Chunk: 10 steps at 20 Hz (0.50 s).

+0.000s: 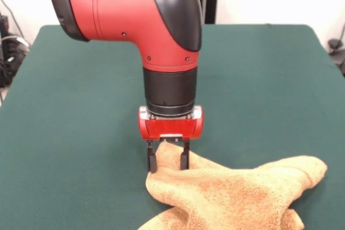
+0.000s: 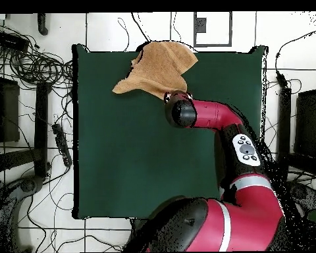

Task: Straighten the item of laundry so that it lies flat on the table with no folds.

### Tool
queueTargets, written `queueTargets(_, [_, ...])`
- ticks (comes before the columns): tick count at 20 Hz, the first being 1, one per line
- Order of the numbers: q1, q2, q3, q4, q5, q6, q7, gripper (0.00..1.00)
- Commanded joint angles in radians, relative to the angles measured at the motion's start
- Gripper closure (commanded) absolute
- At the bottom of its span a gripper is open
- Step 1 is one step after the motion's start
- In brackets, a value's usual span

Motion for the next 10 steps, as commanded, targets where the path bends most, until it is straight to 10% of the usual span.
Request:
queueTargets(1, [0.06, 0.022, 0.073, 0.056, -0.071, -0.016, 0.005, 1.0])
queueTargets(10, [0.081, 0.007, 0.044, 0.073, -0.093, -0.048, 0.046, 1.0])
